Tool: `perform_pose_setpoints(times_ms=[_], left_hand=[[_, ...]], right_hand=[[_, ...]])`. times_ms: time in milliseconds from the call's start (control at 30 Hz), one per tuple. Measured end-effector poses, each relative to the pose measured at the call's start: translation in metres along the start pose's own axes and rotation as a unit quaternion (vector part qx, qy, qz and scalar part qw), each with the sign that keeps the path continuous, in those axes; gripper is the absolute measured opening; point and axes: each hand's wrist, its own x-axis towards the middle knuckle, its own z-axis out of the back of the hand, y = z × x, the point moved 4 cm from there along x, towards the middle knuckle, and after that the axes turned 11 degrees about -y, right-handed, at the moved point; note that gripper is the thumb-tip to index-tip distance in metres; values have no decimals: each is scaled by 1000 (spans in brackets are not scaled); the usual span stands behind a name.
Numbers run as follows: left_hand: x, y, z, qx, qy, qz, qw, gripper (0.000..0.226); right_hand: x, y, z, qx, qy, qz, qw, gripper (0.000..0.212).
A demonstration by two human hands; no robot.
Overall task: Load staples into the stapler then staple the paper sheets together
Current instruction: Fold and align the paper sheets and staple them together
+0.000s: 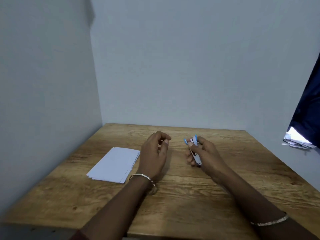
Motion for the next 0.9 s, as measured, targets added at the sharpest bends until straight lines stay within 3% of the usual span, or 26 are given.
perform_pose_setpoints(times_ms=[100,167,300,433,767,900], left_hand=[[-15,1,29,38,-5,-21,999,13],[-22,3,47,53,-19,-19,998,13],[-32,4,79,85,-48,-11,995,14],[-41,-3,95,104,-51,-28,993,15],[-51,-13,97,142,-11,-79,987,12],[-52,-16,95,162,0,-93,982,11]], right_hand=[[-13,7,-8,-151,-20,141,978,9],[-21,14,-14,-281,-33,249,926,9],[-37,24,-34,-384,11,338,859,22],[-39,13,-45,-470,59,312,824,37],[-48,6,-48,-492,88,241,832,44],[-54,7,-53,-540,111,207,808,54]])
